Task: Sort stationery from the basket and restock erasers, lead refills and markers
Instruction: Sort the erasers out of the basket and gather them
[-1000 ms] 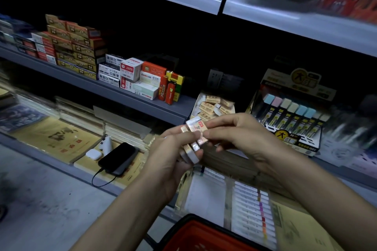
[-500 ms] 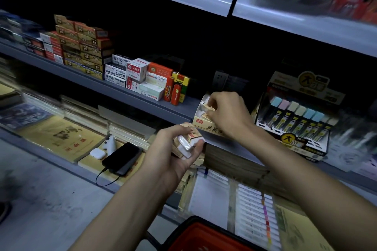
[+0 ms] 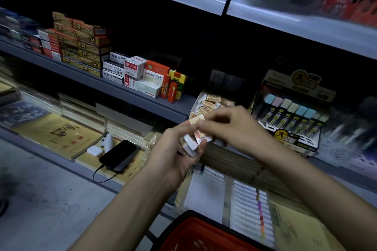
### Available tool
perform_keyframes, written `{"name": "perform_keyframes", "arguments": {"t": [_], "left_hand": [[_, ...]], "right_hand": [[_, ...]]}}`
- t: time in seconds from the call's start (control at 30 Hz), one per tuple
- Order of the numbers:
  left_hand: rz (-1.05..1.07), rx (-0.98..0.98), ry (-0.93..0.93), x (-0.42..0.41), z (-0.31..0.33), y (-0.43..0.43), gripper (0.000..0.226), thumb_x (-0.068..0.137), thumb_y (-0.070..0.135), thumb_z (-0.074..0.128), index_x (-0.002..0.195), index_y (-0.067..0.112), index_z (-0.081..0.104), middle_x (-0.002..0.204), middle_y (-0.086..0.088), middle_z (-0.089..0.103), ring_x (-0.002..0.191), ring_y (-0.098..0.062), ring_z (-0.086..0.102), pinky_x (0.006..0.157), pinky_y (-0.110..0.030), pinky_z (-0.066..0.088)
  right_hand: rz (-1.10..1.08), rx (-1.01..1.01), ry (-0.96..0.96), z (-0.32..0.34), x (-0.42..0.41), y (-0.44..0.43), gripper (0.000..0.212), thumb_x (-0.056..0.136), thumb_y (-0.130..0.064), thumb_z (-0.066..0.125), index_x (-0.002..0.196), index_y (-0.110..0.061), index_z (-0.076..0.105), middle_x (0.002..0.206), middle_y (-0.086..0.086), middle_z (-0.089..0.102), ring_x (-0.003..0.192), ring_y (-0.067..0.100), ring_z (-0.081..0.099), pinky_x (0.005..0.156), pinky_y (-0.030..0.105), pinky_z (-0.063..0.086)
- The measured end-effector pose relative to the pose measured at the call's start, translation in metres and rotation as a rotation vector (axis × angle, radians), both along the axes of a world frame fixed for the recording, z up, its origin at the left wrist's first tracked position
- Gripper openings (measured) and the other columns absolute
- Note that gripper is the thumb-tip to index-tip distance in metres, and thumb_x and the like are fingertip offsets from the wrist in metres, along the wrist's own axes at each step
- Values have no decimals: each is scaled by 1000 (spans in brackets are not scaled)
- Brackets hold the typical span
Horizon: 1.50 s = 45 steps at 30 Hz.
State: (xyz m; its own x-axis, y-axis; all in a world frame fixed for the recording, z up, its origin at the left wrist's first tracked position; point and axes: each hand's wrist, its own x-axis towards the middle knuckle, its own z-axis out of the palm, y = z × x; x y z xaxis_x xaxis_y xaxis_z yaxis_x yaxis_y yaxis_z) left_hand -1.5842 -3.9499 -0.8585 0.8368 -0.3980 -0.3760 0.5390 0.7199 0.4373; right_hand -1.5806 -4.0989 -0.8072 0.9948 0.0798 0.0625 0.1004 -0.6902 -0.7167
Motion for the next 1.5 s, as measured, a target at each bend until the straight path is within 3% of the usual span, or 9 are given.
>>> {"name": "perform_keyframes", "arguments": {"t": [0.13, 0.27, 0.4, 0.53, 0.77, 0.9, 1.03, 1.4, 1.5], "left_hand": [[-21, 10, -47, -3, 1, -2, 24, 90, 4, 63, 112, 0, 72, 105, -22, 75, 95, -29, 70, 70, -28, 57], [45, -6, 4, -3, -2, 3, 30, 88, 2, 66, 117, -6, 67, 110, -21, 65, 108, -30, 66, 82, -38, 63], [73, 33, -10, -1, -1, 9, 30, 85, -10, 61, 115, -6, 65, 106, -21, 62, 105, -31, 67, 91, -45, 60], [80, 43, 7, 3, 4, 14, 27, 87, -7, 65, 114, -7, 64, 117, -30, 66, 104, -36, 72, 94, -48, 59], [127, -30, 6, 8, 7, 14, 31, 91, 14, 71, 113, -3, 57, 114, -34, 68, 102, -41, 73, 97, -47, 56], [136, -62, 17, 9, 4, 6, 33, 94, 13, 68, 121, -5, 61, 118, -31, 68, 106, -41, 71, 94, -49, 59], [77, -64, -29, 3, 1, -5, 34, 98, 16, 63, 127, -2, 62, 116, -25, 72, 108, -37, 72, 92, -46, 59], [-2, 132, -172, -7, -19, -26, 31, 104, 22, 53, 127, 4, 65, 113, -21, 74, 106, -32, 74, 100, -45, 54], [-23, 155, -167, -6, -20, -24, 30, 102, 25, 57, 123, 6, 67, 114, -18, 75, 102, -27, 75, 84, -35, 61]], "right_hand": [[-80, 197, 50, -6, -8, -4, 15, 87, -15, 79, 99, -5, 76, 85, 17, 74, 63, 17, 66, 61, 30, 58], [-272, 272, -53, -4, 16, -10, 16, 80, -10, 85, 93, -13, 75, 81, 8, 77, 68, 21, 72, 64, 37, 59], [-370, -112, -341, -4, 63, -17, 10, 81, -21, 81, 88, -28, 76, 78, -10, 73, 76, 5, 70, 70, 31, 58], [-317, -466, -471, -10, 93, -15, 17, 84, -23, 76, 99, -30, 76, 92, -7, 75, 90, 17, 71, 75, 38, 58], [-68, -819, -333, -13, 92, -29, 34, 89, -6, 67, 112, -28, 75, 115, -2, 73, 114, 23, 62, 91, 41, 53], [-162, -508, -425, -8, 60, -29, 28, 94, -9, 61, 109, -27, 77, 109, -6, 72, 103, 13, 64, 86, 35, 54], [-99, -46, -158, -4, 6, -12, 13, 94, -37, 69, 102, -31, 78, 94, -14, 73, 87, 2, 68, 78, 27, 56], [-159, -92, -154, -28, -29, -18, 18, 82, -26, 83, 99, -32, 80, 87, -16, 68, 78, -6, 61, 70, 15, 48], [-151, -25, -66, -21, -27, -16, 14, 83, -17, 84, 93, -24, 78, 78, -9, 72, 68, -4, 65, 69, 17, 53]]}}
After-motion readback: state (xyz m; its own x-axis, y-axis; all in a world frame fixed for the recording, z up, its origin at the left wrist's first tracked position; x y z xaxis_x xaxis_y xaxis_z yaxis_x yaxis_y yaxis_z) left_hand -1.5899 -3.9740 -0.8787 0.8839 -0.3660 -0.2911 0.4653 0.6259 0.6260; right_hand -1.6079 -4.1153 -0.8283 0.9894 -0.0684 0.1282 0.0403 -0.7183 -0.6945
